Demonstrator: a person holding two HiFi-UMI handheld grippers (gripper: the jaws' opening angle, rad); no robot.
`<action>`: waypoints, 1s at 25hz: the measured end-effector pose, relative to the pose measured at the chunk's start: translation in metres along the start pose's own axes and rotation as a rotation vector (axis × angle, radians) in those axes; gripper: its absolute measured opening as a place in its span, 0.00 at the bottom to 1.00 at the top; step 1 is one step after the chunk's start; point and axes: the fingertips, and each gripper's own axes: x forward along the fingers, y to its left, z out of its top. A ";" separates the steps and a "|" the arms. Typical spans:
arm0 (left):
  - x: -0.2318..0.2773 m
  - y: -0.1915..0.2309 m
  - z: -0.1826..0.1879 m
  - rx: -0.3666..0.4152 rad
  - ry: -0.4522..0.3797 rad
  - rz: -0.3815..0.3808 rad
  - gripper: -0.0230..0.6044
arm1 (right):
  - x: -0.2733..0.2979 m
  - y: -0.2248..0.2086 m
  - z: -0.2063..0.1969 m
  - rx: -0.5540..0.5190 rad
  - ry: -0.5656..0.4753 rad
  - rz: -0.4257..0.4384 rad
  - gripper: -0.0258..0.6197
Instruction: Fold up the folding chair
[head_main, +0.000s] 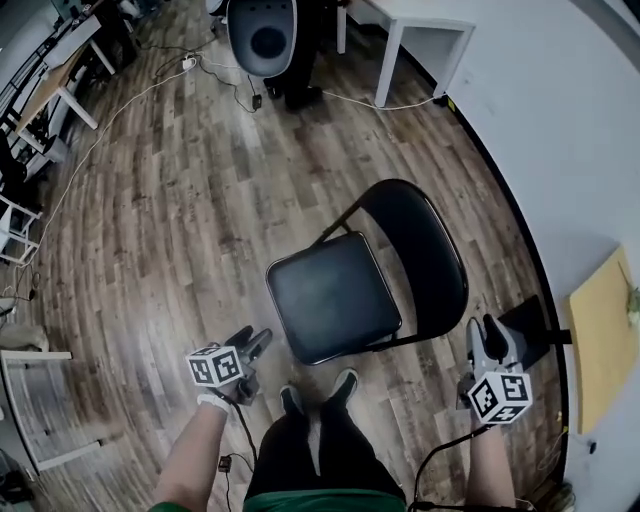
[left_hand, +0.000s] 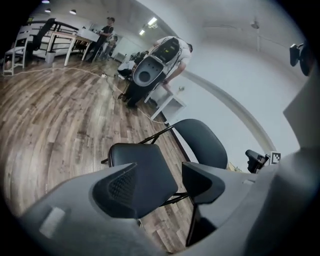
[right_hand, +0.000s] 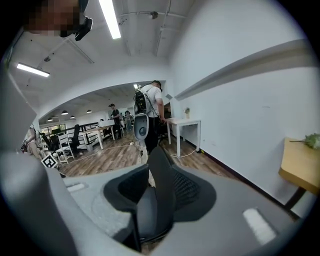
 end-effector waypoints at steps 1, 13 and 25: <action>0.011 0.010 -0.005 -0.012 0.024 0.004 0.51 | 0.008 -0.005 -0.002 -0.001 0.006 -0.005 0.28; 0.137 0.129 -0.082 -0.151 0.259 -0.032 0.59 | 0.076 -0.023 -0.047 -0.022 0.104 -0.030 0.45; 0.213 0.172 -0.131 -0.226 0.352 -0.114 0.63 | 0.107 -0.037 -0.063 -0.022 0.097 -0.091 0.45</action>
